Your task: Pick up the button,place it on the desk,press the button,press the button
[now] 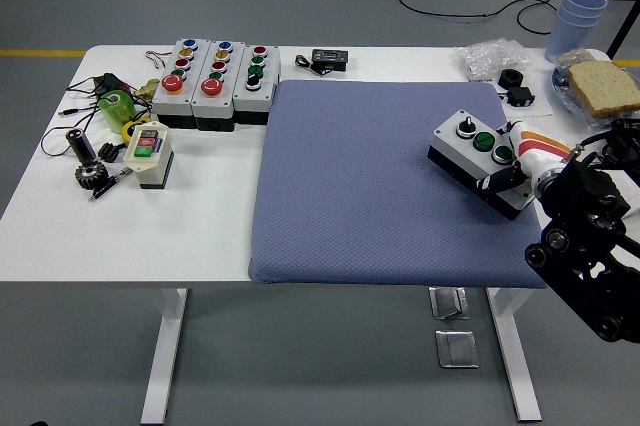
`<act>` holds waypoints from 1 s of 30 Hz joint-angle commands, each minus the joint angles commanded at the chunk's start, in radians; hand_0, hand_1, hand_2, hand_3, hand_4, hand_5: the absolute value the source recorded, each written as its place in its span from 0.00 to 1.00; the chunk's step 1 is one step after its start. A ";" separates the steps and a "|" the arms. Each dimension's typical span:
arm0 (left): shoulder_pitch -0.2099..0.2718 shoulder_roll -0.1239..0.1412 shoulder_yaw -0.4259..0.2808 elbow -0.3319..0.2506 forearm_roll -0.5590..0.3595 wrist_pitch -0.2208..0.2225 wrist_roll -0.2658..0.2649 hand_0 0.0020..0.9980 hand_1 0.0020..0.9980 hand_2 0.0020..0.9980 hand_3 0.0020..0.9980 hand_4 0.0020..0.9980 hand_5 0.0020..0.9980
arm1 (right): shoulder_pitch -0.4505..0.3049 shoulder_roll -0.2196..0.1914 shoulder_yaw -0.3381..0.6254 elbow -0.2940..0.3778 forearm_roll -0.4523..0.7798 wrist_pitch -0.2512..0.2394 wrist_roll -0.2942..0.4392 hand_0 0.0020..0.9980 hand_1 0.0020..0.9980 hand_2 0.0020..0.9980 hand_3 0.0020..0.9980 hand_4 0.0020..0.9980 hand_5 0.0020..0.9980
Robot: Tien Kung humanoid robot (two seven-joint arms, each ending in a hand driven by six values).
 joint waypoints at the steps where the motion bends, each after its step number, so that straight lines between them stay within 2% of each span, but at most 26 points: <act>1: 0.000 0.000 -0.001 0.000 0.001 0.000 0.000 0.65 0.64 0.64 0.55 0.30 0.85 | 0.003 -0.014 -0.016 0.016 0.006 -0.011 0.000 0.20 0.05 0.29 0.44 0.68 0.14; 4: 0.000 0.000 0.000 0.000 0.001 0.000 -0.001 0.65 0.64 0.64 0.55 0.30 0.85 | 0.009 -0.039 -0.054 0.047 -0.001 -0.034 0.020 0.20 0.05 0.29 0.44 0.68 0.14; 5: 0.000 0.000 0.000 0.000 0.001 0.000 -0.001 0.65 0.64 0.64 0.55 0.30 0.85 | 0.017 -0.056 -0.080 0.064 -0.008 -0.043 0.054 0.19 0.01 0.26 0.42 0.68 0.14; 7: 0.000 0.000 0.000 0.000 0.000 0.000 0.000 0.65 0.64 0.64 0.55 0.30 0.85 | 0.022 -0.065 -0.094 0.073 -0.013 -0.042 0.075 0.19 0.01 0.26 0.42 0.68 0.14; 10: 0.000 0.000 -0.001 0.000 -0.001 0.001 0.000 0.65 0.64 0.64 0.55 0.30 0.85 | 0.052 -0.094 -0.150 0.094 -0.040 -0.001 0.205 0.19 0.01 0.26 0.42 0.68 0.14; 11: -0.001 0.000 0.000 0.000 -0.001 0.001 -0.001 0.65 0.64 0.64 0.55 0.30 0.85 | 0.065 -0.100 -0.170 0.097 -0.039 0.001 0.257 0.19 0.01 0.26 0.42 0.70 0.15; 16: -0.001 0.000 -0.001 0.000 -0.002 -0.001 -0.001 0.65 0.64 0.64 0.55 0.30 0.85 | 0.104 -0.107 -0.226 0.094 0.002 0.024 0.436 0.19 0.01 0.26 0.42 0.70 0.15; 17: -0.001 0.000 -0.001 0.000 -0.004 -0.002 -0.001 0.65 0.65 0.64 0.55 0.30 0.85 | 0.116 -0.107 -0.248 0.092 0.022 0.038 0.472 0.20 0.00 0.26 0.42 0.74 0.16; 20: -0.001 0.000 -0.002 0.000 -0.003 -0.003 -0.001 0.65 0.65 0.64 0.55 0.30 0.85 | 0.131 -0.102 -0.277 0.084 0.044 0.062 0.501 0.20 0.00 0.26 0.42 0.74 0.16; 23: -0.001 0.000 -0.003 0.000 -0.002 -0.004 -0.001 0.65 0.65 0.64 0.55 0.30 0.85 | 0.143 -0.091 -0.298 0.070 0.049 0.099 0.495 0.20 0.00 0.26 0.42 0.74 0.16; 24: -0.001 0.000 -0.002 0.000 -0.002 -0.005 -0.001 0.65 0.64 0.64 0.55 0.30 0.85 | 0.147 -0.084 -0.306 0.060 0.050 0.114 0.492 0.22 0.01 0.26 0.41 0.79 0.21; 29: -0.002 0.000 -0.003 0.000 -0.004 -0.006 0.000 0.65 0.64 0.64 0.55 0.30 0.85 | 0.161 -0.067 -0.332 0.029 0.040 0.161 0.496 0.22 0.01 0.26 0.41 0.79 0.21; 30: -0.002 0.000 -0.003 0.000 -0.004 -0.006 0.000 0.65 0.64 0.64 0.55 0.30 0.85 | 0.164 -0.066 -0.337 0.026 0.027 0.184 0.486 0.39 0.25 0.47 0.61 0.95 0.39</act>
